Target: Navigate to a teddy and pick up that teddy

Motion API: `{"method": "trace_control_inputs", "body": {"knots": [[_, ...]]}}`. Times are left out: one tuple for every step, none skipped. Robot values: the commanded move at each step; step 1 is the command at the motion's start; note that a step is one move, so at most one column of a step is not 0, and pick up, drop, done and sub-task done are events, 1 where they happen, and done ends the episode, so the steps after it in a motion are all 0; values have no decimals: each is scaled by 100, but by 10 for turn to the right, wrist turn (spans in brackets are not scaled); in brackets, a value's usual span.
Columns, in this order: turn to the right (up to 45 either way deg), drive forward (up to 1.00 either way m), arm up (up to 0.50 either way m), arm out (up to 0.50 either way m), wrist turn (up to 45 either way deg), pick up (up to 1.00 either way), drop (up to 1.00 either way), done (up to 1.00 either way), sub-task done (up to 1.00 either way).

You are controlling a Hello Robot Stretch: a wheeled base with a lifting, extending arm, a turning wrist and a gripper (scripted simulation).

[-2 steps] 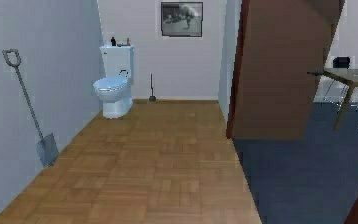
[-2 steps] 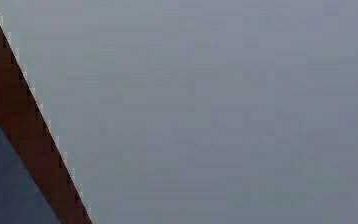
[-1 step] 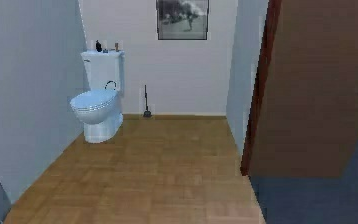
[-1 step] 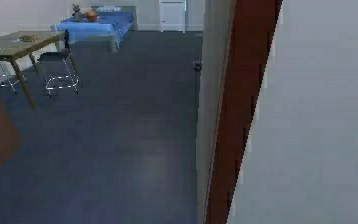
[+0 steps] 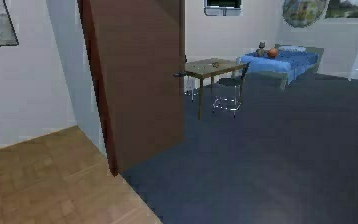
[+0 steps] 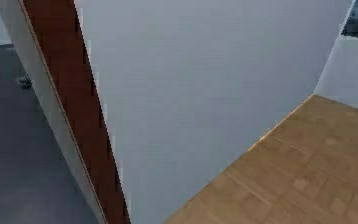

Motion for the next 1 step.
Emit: {"method": "trace_control_inputs", "body": {"knots": [[210, 0, 0, 0, 0, 0, 0, 0, 0]]}}
